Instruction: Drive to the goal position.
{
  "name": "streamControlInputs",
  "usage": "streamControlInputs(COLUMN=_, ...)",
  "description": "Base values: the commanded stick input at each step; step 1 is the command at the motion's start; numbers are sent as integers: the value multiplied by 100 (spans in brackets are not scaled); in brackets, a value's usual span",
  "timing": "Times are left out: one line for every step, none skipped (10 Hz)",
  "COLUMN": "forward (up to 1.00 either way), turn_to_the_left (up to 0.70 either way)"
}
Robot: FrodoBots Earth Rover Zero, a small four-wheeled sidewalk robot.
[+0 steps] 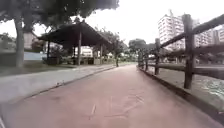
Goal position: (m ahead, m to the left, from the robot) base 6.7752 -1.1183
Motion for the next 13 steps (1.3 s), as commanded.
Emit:
streamControlInputs(forward=100, turn_to_the_left=0)
streamControlInputs(forward=100, turn_to_the_left=0)
streamControlInputs(forward=100, turn_to_the_left=0)
streamControlInputs(forward=100, turn_to_the_left=0)
streamControlInputs(forward=100, turn_to_the_left=0)
streamControlInputs(forward=100, turn_to_the_left=0)
streamControlInputs(forward=100, turn_to_the_left=0)
streamControlInputs(forward=100, turn_to_the_left=0)
streamControlInputs(forward=100, turn_to_the_left=0)
streamControlInputs(forward=100, turn_to_the_left=-14)
streamControlInputs(forward=100, turn_to_the_left=-33)
streamControlInputs(forward=100, turn_to_the_left=-40)
streamControlInputs(forward=100, turn_to_the_left=-38)
